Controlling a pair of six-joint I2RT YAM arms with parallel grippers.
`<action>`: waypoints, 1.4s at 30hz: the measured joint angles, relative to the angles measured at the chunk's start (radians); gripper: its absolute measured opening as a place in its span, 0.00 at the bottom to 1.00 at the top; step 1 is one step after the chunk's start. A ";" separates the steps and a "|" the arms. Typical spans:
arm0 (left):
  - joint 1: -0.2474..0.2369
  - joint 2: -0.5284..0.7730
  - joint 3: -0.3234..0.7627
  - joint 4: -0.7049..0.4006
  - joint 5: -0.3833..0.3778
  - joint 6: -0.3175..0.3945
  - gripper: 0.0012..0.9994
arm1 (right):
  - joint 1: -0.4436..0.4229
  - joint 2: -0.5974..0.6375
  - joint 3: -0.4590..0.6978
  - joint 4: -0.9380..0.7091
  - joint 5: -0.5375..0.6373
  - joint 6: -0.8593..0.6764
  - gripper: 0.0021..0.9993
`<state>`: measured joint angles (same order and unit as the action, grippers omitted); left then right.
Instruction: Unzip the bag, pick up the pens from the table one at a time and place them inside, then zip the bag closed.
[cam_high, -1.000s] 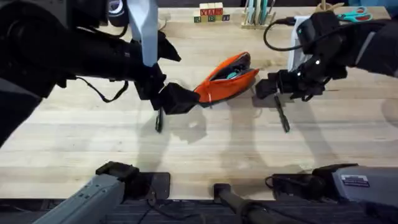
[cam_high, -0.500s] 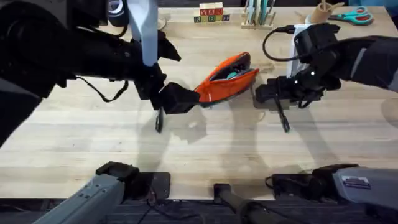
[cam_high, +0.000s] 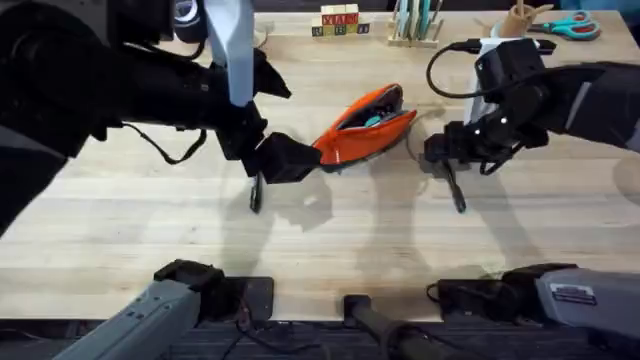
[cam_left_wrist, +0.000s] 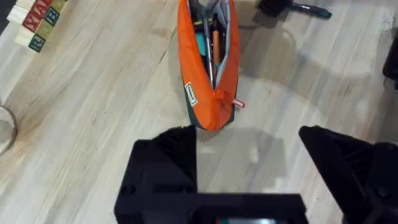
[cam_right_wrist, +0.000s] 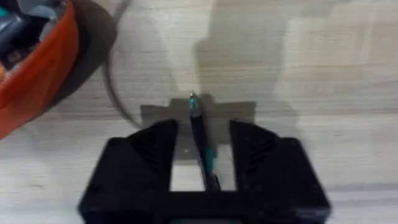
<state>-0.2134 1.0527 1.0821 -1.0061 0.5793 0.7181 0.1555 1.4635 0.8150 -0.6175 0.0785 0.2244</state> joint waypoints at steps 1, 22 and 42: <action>0.000 0.000 0.000 0.000 0.000 0.000 0.99 | 0.000 0.000 0.000 0.001 0.000 0.000 0.47; 0.000 0.000 0.000 0.000 0.000 0.000 0.99 | -0.002 0.000 0.000 0.015 0.018 0.008 0.03; 0.000 0.000 0.000 0.000 0.000 0.000 1.00 | -0.002 0.021 0.219 -0.005 -0.016 -0.045 0.03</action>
<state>-0.2134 1.0527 1.0821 -1.0061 0.5789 0.7178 0.1535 1.4841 1.0338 -0.6224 0.0628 0.1796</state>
